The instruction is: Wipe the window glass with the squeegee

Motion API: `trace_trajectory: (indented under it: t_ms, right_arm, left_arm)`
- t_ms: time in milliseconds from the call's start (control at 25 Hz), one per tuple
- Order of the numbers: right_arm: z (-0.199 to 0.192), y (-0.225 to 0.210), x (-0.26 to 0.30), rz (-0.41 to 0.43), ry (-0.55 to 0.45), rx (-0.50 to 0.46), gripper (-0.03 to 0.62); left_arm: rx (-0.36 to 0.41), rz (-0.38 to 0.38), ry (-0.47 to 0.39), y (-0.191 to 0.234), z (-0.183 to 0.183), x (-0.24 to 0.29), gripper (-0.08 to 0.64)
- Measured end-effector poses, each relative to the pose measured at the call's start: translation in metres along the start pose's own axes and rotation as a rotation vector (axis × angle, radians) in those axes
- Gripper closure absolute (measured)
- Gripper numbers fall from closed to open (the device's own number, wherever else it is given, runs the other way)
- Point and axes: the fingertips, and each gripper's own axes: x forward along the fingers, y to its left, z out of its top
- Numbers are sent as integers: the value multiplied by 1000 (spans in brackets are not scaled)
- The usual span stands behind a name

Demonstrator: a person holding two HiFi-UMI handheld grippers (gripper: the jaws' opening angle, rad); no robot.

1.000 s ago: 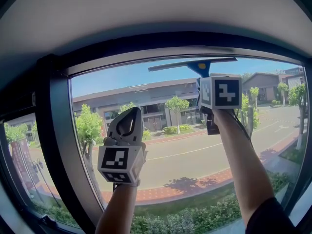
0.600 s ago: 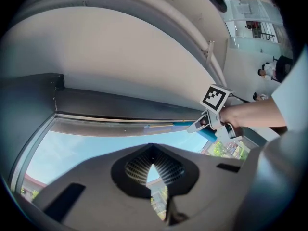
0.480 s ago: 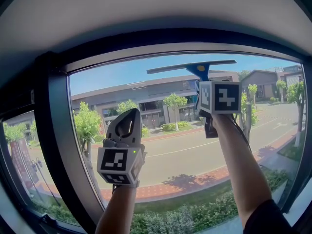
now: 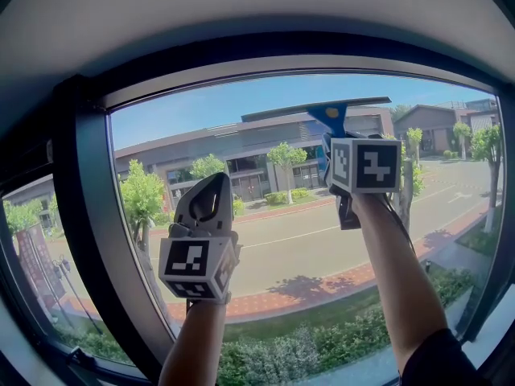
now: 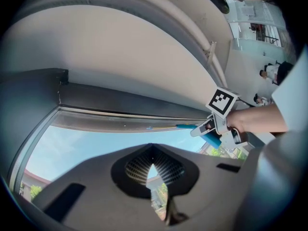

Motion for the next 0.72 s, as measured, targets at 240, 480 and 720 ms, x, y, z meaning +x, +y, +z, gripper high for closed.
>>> trace_trajectory:
  t_ms: [240, 480, 720]
  right_arm:
    - [-19, 2, -8, -8, 16, -1, 460]
    - [-39, 2, -16, -14, 36, -2, 461]
    - [-57, 3, -26, -13, 52, -4, 460]
  left_arm:
    - [-26, -3, 17, -2, -13, -7, 558]
    - [-12, -8, 36, -4, -20, -14, 558]
    - [25, -11, 59, -3, -34, -23, 558]
